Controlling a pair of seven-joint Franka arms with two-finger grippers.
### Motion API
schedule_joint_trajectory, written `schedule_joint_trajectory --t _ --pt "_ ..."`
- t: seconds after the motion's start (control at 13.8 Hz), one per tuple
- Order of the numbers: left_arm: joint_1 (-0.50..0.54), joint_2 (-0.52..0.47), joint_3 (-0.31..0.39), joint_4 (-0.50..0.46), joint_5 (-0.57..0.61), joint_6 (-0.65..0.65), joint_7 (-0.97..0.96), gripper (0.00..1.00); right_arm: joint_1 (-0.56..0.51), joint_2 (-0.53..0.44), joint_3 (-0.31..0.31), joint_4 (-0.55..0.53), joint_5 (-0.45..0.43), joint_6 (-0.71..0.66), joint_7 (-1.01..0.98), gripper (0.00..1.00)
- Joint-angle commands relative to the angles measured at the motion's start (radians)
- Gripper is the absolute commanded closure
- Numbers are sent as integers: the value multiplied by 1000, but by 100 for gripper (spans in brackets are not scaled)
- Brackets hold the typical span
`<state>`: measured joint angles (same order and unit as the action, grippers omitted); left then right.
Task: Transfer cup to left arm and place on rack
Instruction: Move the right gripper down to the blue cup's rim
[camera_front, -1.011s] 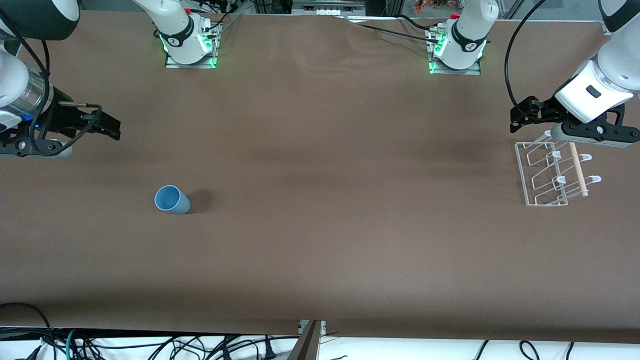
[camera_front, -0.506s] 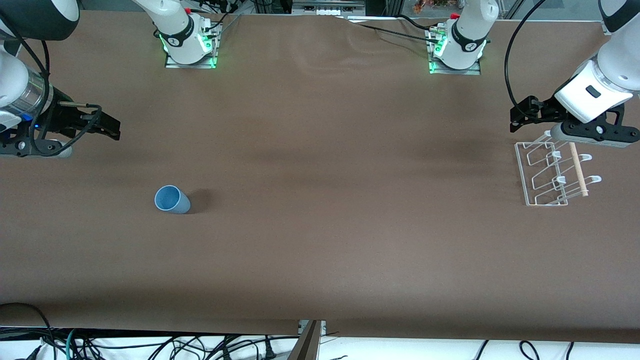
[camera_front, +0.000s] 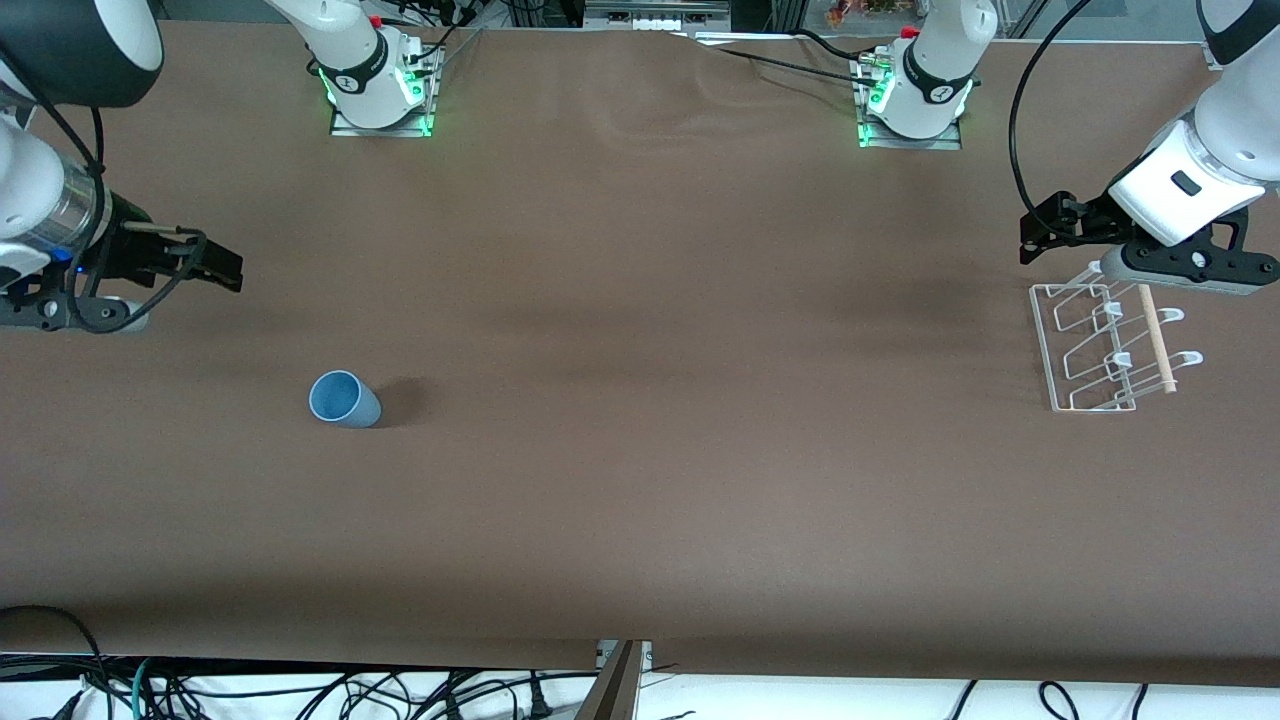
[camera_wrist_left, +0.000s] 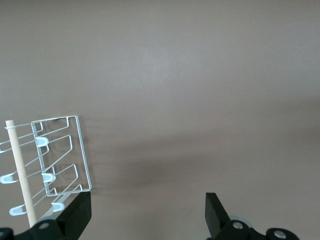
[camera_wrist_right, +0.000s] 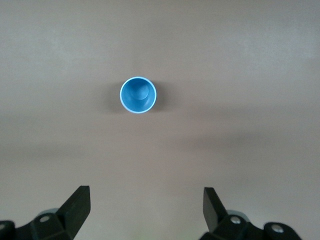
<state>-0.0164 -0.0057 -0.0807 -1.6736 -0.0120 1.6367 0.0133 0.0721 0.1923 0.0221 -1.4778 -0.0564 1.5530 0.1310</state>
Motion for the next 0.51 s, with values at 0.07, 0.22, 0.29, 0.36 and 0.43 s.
schedule_joint_trajectory --t 0.07,0.22,0.29,0.36,0.43 --pt "7 10 -4 28 -17 -21 -4 0 -6 99 4 30 -26 24 -14 0" --pt "7 10 -4 28 -17 -21 -4 0 -8 137 4 28 -26 45 -16 0" --pt "7 10 -4 28 -17 -21 -4 0 -6 163 4 28 -26 67 -16 0" --pt "7 10 -4 28 -17 -21 -4 0 -6 182 5 24 -26 85 -16 0" --pt "7 10 -4 28 -17 -21 -4 0 -9 199 5 21 -26 100 -16 0"
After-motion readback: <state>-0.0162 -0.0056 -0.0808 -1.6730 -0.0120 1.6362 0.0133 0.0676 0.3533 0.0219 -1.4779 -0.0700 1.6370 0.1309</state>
